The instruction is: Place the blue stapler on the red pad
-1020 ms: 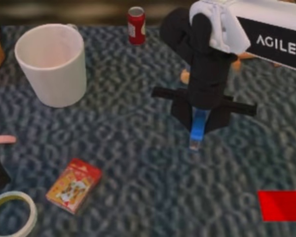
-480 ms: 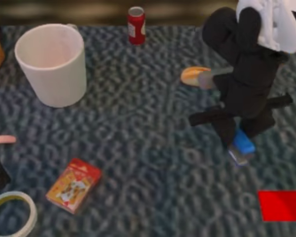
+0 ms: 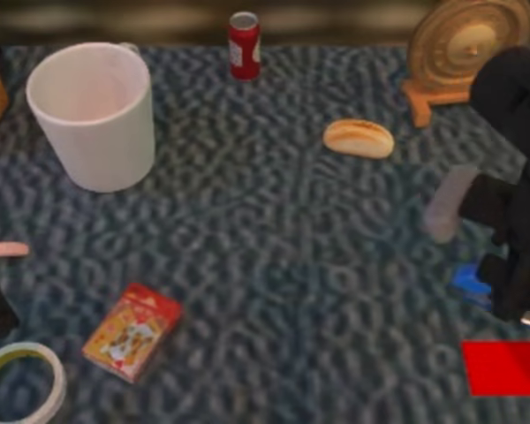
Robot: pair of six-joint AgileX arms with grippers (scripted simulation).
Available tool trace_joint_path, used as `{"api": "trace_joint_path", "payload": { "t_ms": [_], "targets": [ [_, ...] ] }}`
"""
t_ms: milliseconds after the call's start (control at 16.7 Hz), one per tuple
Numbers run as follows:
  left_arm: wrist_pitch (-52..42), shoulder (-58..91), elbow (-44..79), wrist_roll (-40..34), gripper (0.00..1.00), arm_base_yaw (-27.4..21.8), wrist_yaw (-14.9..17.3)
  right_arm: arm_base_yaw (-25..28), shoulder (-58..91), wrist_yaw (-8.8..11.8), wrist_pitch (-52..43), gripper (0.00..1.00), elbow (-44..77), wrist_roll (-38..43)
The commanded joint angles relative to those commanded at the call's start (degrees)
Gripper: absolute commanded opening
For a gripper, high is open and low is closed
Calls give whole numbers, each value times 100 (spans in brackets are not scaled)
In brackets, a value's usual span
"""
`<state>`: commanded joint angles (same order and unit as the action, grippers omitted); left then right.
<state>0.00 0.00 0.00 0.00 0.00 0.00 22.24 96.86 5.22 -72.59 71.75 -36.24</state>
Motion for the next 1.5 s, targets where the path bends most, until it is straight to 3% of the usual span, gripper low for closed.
{"api": "trace_joint_path", "payload": {
  "t_ms": [300, 540, 1080, 1500],
  "targets": [
    [0, 0, 0, 0, 100, 0, 0, -435, -884, -265, 479, 0, -922, -2437],
    [0, 0, 0, 0, 100, 0, 0, -655, -1358, -453, 848, 0, -1334, -3517],
    [0, 0, 0, 0, 100, 0, 0, -668, -1389, -481, 1001, 0, -1449, -3670],
    [0, 0, 0, 0, 100, 0, 0, -667, -723, -493, 2747, 0, -2463, -3620]
  ]
}}
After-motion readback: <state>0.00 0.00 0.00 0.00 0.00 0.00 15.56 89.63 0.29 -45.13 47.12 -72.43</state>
